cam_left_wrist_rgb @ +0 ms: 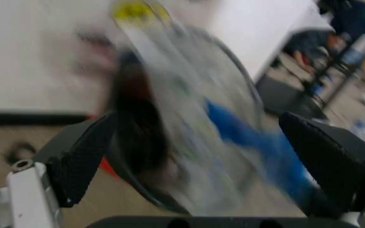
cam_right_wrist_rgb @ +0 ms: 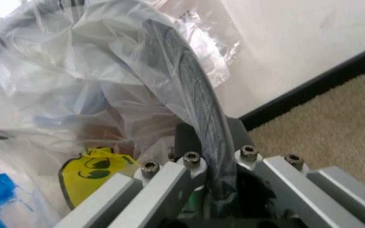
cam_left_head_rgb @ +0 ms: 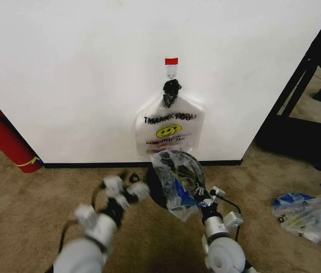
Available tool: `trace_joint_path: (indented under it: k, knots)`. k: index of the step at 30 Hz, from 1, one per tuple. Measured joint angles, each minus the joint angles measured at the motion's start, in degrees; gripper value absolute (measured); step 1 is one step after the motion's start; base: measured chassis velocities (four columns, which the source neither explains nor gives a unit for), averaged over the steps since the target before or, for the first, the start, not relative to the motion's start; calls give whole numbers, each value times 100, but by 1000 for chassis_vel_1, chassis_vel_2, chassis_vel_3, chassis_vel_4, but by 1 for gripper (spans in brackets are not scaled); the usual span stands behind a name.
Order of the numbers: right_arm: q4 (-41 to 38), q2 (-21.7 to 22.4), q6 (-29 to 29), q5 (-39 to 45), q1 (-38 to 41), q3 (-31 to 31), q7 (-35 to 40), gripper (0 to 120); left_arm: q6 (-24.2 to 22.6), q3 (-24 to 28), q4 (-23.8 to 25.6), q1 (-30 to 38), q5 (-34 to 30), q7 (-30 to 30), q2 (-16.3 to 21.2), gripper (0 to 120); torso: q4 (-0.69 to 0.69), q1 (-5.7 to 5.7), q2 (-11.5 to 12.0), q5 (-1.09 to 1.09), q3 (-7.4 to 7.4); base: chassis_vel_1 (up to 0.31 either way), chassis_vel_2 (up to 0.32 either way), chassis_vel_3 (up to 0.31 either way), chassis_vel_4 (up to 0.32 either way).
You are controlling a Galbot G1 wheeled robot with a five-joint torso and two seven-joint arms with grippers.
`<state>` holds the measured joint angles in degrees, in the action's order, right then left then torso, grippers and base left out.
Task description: Pick up the garbage bag from the wall and place it over the trash bin.
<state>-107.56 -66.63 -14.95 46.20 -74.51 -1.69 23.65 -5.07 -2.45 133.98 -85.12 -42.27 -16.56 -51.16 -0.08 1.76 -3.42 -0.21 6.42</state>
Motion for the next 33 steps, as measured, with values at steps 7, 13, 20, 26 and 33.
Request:
trace_joint_path:
  k: [7,13,20,26,33]
  knots:
    - [212,23,-97,-317,31,51,-355,0,-489,441,-227,467,-574,-99,-339,100,-3,0,0,0,0,0,0,0,0]
    - [326,14,-125,-370,51,13,-477,0,-775,556,-300,756,-1108,-191,-701,100,-2,0,0,1,0,0,0,0,0]
    - [353,4,-128,-371,98,-29,-506,0,-859,813,-690,984,-1061,-242,-963,99,-1,1,0,1,1,0,0,0,0]
    - [353,5,-105,-356,118,-37,-516,0,-872,922,-993,1189,-853,-207,-1169,89,-1,1,2,0,1,0,0,0,0]
    - [358,5,-63,-326,135,-44,-517,0,-855,898,-1056,1222,-740,-84,-1127,66,-1,1,2,1,1,0,0,0,0]
